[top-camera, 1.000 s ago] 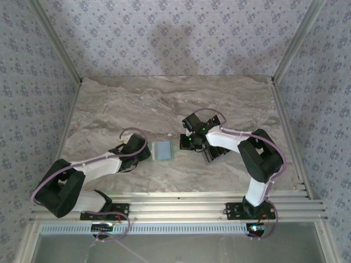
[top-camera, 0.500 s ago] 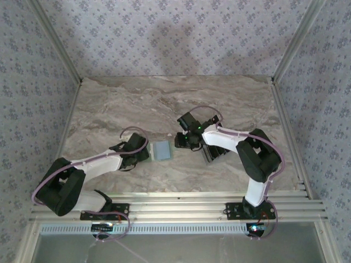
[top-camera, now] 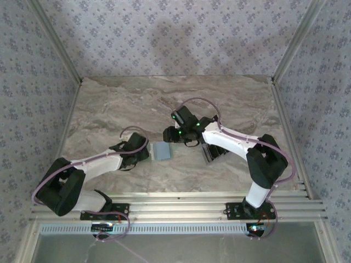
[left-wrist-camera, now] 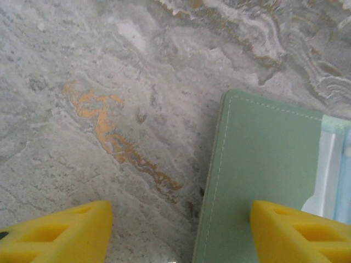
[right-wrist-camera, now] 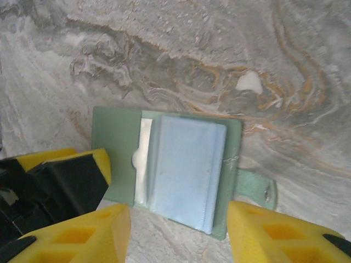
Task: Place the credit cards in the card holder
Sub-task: Open the card holder at the center of the table.
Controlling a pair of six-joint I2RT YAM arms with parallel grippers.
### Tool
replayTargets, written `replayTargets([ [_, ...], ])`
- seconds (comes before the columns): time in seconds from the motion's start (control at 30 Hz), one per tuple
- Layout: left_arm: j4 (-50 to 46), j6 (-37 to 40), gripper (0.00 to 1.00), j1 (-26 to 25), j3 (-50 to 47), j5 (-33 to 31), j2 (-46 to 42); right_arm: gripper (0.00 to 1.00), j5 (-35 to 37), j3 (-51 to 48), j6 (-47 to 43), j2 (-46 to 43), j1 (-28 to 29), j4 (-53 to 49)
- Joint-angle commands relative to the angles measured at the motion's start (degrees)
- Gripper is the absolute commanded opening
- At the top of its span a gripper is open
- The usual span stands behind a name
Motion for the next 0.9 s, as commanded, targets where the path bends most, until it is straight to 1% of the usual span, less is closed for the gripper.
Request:
replayTargets([
  [0.0,-0.82,0.31,0.68,-0.36,1.83,-2.32,-0.77,0.51,-4.27,3.18,-0.03,3.61,-0.02,0.53],
  [0.2,-0.40,0.33,0.68,-0.43,1.49,-2.77,-0.74,0.51,-7.39,5.78,-0.03,8.94,-0.04,1.77],
  [0.43,-0.43,0.78,0.67,-0.43,1.32,-2.91,0.15,0.49,-8.96,4.96,1.54,12.55,0.22,5.26],
  [0.87,0.94,0.94,0.63,-0.42,0.53,-3.38,1.33,0.48,-9.15,3.35,1.37,15.36,-0.54,5.85],
])
